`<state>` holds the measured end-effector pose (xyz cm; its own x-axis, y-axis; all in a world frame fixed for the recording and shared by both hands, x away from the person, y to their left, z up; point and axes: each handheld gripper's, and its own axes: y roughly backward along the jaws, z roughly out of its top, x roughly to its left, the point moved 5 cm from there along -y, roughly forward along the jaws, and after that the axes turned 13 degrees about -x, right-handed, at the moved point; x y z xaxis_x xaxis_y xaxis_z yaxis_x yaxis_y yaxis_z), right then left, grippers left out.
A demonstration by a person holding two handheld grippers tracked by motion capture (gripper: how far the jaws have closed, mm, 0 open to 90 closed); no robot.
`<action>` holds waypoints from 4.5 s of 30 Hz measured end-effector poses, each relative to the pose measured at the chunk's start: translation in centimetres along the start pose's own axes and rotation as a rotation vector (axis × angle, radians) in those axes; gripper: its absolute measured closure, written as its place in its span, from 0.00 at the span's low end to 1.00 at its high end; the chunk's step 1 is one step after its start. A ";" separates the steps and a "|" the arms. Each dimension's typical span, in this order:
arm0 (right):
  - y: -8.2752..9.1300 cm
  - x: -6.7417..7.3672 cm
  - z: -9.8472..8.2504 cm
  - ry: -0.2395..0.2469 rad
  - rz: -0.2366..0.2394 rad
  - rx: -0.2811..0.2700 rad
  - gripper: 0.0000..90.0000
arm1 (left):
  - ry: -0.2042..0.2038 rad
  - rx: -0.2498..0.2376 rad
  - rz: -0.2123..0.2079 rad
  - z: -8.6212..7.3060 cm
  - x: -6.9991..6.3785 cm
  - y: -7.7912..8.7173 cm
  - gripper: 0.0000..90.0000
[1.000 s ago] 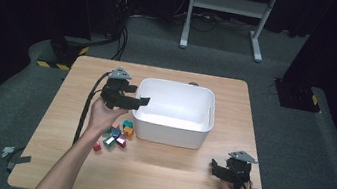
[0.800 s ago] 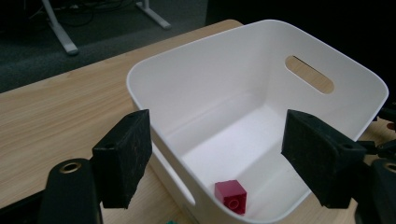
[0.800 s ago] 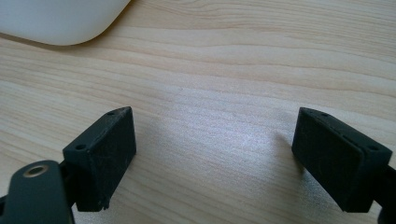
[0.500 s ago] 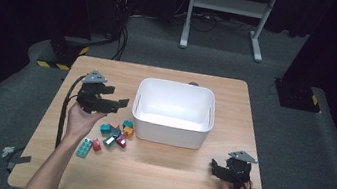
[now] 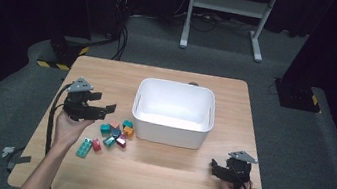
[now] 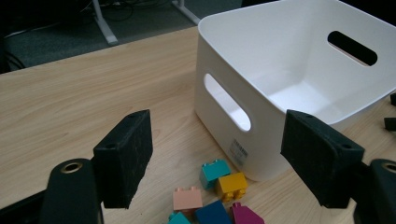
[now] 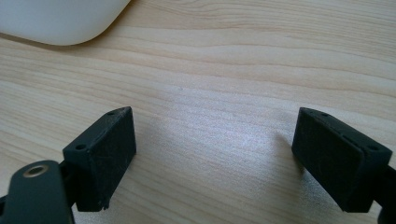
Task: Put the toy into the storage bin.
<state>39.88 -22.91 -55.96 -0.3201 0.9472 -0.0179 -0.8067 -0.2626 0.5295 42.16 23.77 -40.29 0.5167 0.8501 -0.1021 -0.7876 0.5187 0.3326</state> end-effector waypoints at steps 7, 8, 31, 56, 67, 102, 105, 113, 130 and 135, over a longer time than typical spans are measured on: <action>0.0 0.0 0.0 0.000 0.000 0.000 0.15 | 0.015 0.000 0.013 -1.8 0.6 1.2 0.27; 0.0 0.0 0.0 0.000 0.000 0.000 0.15 | 0.019 -0.001 0.013 -2.0 0.7 1.4 0.27; 0.0 0.0 0.0 0.000 0.000 0.000 0.15 | 0.046 0.020 0.060 -7.4 1.3 3.3 0.29; 0.0 0.0 0.0 0.001 0.000 0.000 0.15 | 0.095 0.085 0.160 -12.6 1.9 4.8 0.27; 0.0 0.0 0.0 0.000 0.000 0.000 0.15 | 0.070 0.109 0.203 -15.7 1.8 4.9 0.40; 0.0 0.0 0.0 0.000 -0.001 0.000 0.15 | 0.053 0.130 0.259 -17.7 2.8 4.4 0.65; 0.0 0.0 0.0 0.000 -0.001 0.000 0.15 | 0.056 0.132 0.258 -17.6 2.9 4.4 0.65; 0.0 0.0 0.0 0.000 -0.001 0.000 0.15 | 0.069 0.104 0.260 -16.2 3.2 4.7 0.66; 0.0 0.0 0.0 0.001 -0.001 0.000 0.15 | 0.085 0.059 0.160 -10.8 2.9 4.7 0.66; 0.0 0.0 0.0 0.000 0.000 0.000 0.15 | 0.097 0.032 0.117 -8.2 2.8 4.2 0.66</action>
<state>39.86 -22.91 -55.96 -0.3197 0.9474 -0.0179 -0.8068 -0.2622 0.5295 37.53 29.08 -46.87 0.3859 0.9102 -0.1507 -0.8288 0.4138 0.3768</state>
